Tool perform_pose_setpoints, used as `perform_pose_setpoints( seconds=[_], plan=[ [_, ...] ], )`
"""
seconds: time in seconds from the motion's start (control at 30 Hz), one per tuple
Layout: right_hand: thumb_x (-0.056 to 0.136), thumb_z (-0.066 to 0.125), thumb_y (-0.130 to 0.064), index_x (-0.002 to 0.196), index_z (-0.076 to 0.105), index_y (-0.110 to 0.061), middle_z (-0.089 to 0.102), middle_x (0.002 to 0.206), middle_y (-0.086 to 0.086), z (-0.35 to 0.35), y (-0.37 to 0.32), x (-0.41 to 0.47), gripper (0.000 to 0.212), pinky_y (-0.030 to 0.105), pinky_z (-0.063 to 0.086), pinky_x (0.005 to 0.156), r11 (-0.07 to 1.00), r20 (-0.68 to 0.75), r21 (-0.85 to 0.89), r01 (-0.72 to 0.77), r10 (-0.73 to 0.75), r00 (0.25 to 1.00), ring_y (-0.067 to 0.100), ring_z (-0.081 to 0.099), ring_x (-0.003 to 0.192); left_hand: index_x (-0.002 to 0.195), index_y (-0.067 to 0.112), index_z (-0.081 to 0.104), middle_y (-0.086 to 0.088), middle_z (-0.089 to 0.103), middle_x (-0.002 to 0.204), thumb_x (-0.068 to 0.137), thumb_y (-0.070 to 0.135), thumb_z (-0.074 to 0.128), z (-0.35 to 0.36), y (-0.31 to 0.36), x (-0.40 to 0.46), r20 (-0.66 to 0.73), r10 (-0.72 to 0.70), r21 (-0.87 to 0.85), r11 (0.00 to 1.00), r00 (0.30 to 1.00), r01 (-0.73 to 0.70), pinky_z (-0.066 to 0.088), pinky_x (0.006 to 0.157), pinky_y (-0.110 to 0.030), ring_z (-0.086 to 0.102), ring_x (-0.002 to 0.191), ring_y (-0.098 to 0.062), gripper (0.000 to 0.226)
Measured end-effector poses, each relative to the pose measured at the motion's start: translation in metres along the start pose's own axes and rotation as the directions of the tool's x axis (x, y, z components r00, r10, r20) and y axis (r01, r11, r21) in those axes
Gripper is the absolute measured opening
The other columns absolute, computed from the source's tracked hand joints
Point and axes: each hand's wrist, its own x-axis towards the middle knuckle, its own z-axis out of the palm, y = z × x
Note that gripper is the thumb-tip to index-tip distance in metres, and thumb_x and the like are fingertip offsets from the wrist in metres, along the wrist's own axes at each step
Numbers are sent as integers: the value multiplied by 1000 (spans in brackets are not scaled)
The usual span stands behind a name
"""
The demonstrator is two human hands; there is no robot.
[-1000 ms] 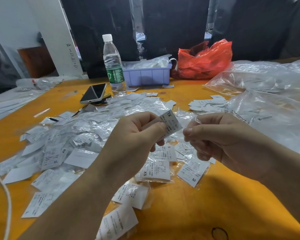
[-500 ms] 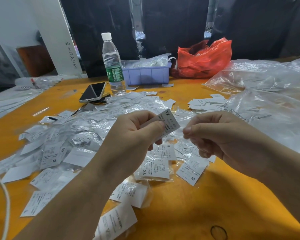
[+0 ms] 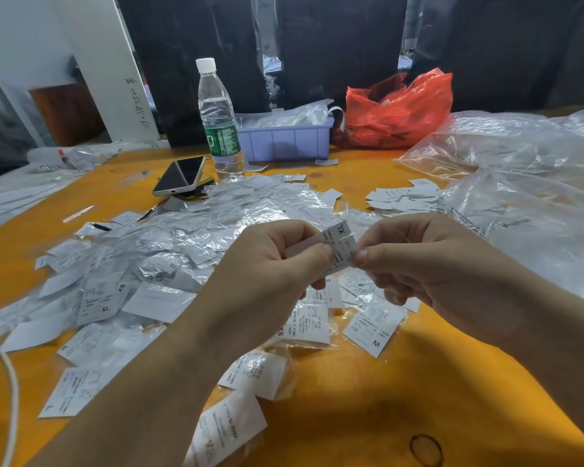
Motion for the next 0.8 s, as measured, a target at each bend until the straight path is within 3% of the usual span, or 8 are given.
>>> perform_pose_setpoints(
  seconds=[0.3,0.4,0.5,0.8],
  plan=[
    [80,69,-10,70,73,-11,55,58,3,-2,3,1,12,23,41,49,999,-29,26,22,-22,999,13,47,52,82,31,73,9,61,57,78,34,58,-4,0,2,-10,5,16,1000,1000,-5,39,47,-12,50,51,1,16],
    [68,73,-26,67,72,-10,53,57,4,-3,3,1,16,23,41,48,999,-35,48,25,-23,999,13,46,51,72,28,73,7,57,55,77,28,59,-10,0,3,-79,17,-65,998,997,-22,37,45,-14,46,48,-4,16],
    [68,76,-31,66,70,-9,50,56,4,-4,2,1,23,24,39,48,998,-17,59,20,-19,1000,13,44,50,65,25,71,6,54,53,77,25,58,-11,0,4,-107,17,-117,993,994,-29,35,44,-16,43,47,-6,18],
    [73,70,-29,63,69,-10,49,55,6,-2,0,0,22,23,39,48,998,51,64,28,-31,998,14,42,50,65,27,72,8,54,51,76,24,58,-5,2,3,-27,-17,-136,991,999,13,35,43,-14,44,46,-3,18]
  ],
)
